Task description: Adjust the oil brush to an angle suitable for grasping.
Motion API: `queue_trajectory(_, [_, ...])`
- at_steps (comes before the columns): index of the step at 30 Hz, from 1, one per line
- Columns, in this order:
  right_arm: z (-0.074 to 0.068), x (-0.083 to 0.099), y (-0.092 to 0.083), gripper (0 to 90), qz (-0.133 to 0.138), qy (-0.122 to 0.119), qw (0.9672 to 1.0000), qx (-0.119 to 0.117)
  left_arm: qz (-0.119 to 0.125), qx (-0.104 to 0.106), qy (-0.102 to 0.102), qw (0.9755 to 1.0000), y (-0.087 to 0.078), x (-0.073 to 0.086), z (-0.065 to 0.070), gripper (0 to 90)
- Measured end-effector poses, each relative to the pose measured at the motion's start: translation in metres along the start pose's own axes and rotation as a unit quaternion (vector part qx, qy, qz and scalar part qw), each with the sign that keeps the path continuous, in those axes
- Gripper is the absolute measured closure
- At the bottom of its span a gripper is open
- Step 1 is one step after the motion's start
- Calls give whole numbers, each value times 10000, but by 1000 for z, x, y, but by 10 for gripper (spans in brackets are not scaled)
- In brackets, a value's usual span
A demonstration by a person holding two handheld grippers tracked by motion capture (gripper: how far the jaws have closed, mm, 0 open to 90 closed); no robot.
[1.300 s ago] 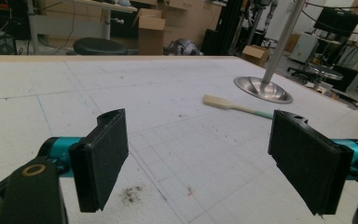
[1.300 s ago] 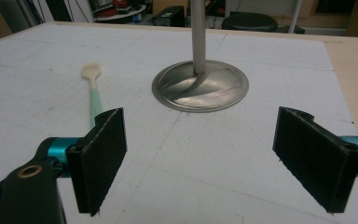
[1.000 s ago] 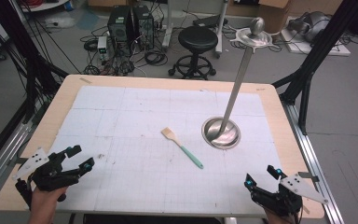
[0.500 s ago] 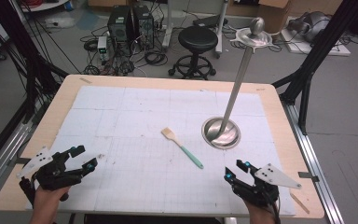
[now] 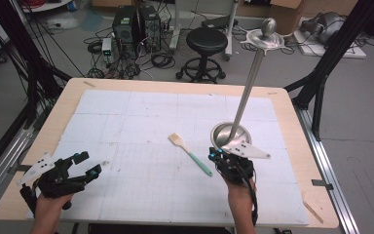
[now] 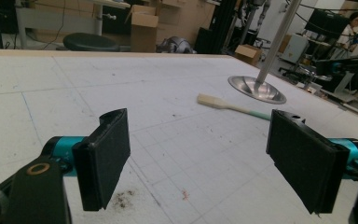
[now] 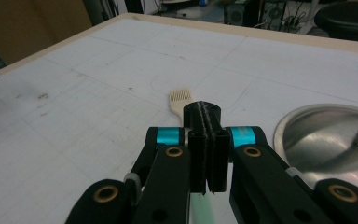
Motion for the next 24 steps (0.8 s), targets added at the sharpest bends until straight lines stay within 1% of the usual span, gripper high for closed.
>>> queue_trajectory(3, [-2,-10,18,892,-187,-71,9997,101,1,11,5,10000,0,0,0,220])
queue_trajectory(6, [-2,-18,37,891,-434,-167,9987,216,1,16,-14,10000,0,0,0,220])
queue_trajectory(7, [-1,-20,43,892,-536,-190,9980,262,-1,19,1,10000,0,0,0,220])
queue_trajectory(8, [0,-22,57,892,-740,-173,9966,329,-2,26,-4,10000,0,0,0,220])
queue_trajectory(9, [0,-22,57,892,-740,-173,9966,329,-4,34,-8,10000,0,0,0,220])
queue_trajectory(10, [-1,-22,70,893,-888,-132,9953,350,-6,41,-7,10000,0,0,0,220])
queue_trajectory(11, [-1,-22,70,893,-888,-132,9953,350,-6,41,-7,10000,0,0,0,221])
queue_trajectory(12, [-3,-23,82,893,-1008,-162,9941,361,-3,27,-6,10000,0,0,-1,221])
queue_trajectory(13, [-3,-23,82,893,-1008,-162,9941,361,-6,33,-8,10000,-1,0,-1,221])
queue_trajectory(14, [-4,-23,86,893,-1058,-195,9935,365,-1,34,-23,10000,-1,0,-1,221])
queue_trajectory(15, [-6,-24,98,893,-1220,-200,9916,381,2,26,-41,10000,-1,0,-1,222])
queue_trajectory(16, [-6,-24,98,893,-1220,-200,9916,381,2,26,-41,10000,-1,0,-1,222])
queue_trajectory(18, [-6,-23,106,893,-1317,-167,9903,410,7,20,-49,10000,-2,1,-2,222])
queue_trajectory(19, [-5,-23,109,894,-1373,-134,9896,406,11,10,-58,10000,-2,1,-2,225])
queue_trajectory(21, [-3,-21,116,894,-1491,-73,9877,476,0,-6,-57,10000,-3,1,-4,227])
queue_trajectory(23, [0,-20,121,894,-1572,30,9865,464,10,-10,-76,10000,-3,1,-4,229])
queue_trajectory(24, [0,-20,124,894,-1610,36,9859,452,21,-9,-84,10000,-3,1,-5,230])
Point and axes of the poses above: each handheld gripper's, and its own axes: y roughly forward along the jaws, x roughly out of its underside, z roughly to its right, the point moved 1 cm from there along y, roughly forward along the jaws, and after that the axes turned 10 degrees about -z, right-handed, at the moved point
